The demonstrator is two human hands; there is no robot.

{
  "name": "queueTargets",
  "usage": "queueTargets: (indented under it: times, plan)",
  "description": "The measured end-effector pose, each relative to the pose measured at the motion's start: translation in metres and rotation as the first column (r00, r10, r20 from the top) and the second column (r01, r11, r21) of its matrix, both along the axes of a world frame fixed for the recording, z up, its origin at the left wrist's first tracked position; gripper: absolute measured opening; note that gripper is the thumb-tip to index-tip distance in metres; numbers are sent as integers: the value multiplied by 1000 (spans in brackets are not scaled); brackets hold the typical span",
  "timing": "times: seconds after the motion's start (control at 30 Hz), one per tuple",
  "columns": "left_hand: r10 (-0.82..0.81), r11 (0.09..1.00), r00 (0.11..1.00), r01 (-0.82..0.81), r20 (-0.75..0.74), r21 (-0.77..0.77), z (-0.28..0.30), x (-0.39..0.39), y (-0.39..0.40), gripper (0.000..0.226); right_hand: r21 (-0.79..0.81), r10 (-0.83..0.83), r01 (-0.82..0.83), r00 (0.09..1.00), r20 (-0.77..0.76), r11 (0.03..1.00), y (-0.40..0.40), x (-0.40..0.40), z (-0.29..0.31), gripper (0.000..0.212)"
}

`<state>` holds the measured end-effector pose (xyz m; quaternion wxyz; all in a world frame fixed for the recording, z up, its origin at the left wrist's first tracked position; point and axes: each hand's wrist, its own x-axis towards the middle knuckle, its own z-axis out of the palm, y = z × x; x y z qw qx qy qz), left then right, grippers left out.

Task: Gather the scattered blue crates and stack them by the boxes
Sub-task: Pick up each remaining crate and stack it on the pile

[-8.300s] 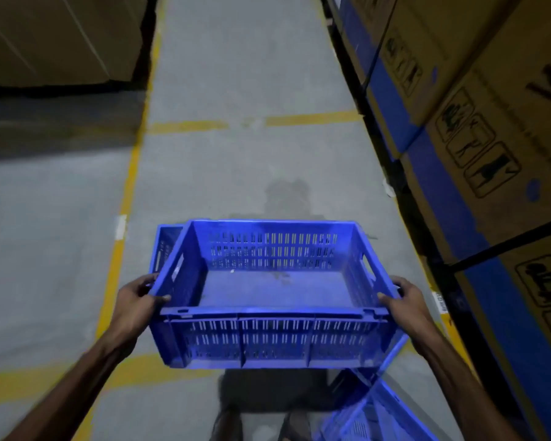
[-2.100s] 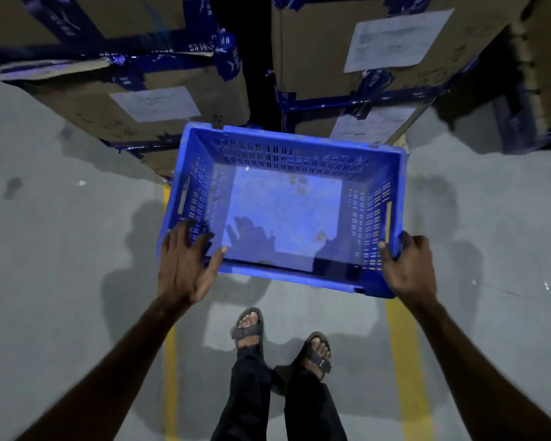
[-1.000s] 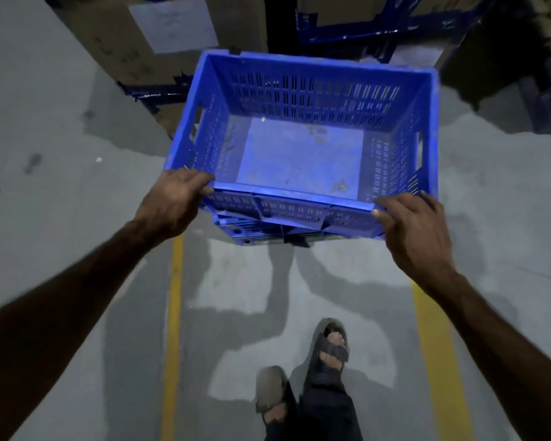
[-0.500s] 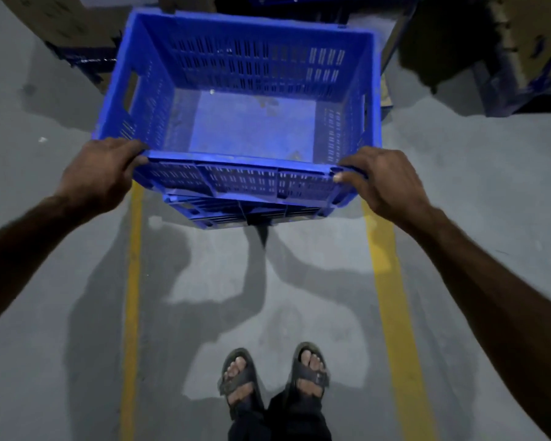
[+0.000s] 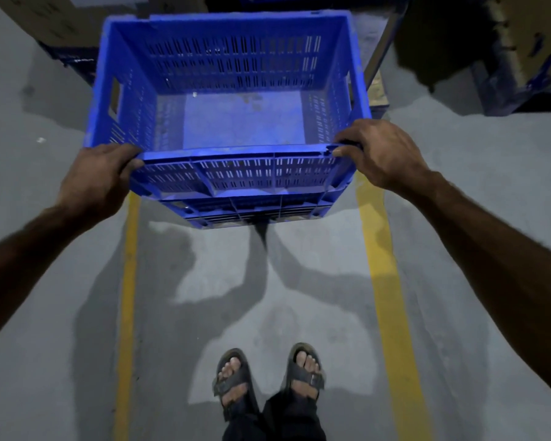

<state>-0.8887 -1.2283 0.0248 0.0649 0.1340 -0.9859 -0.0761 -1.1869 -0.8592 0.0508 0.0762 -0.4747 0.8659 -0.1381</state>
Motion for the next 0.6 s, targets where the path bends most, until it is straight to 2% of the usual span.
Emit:
queueTargets:
  times: [0.27, 0.6]
  plan:
    - [-21, 1000, 998, 21, -56, 3, -5, -1, 6, 39, 11, 29, -29, 1000, 12, 1000, 3, -15, -3, 40]
    - [-50, 998, 996, 53, -73, 41, -7, -7, 12, 38, 4, -11, 10, 998, 66, 1000, 6, -24, -4, 40]
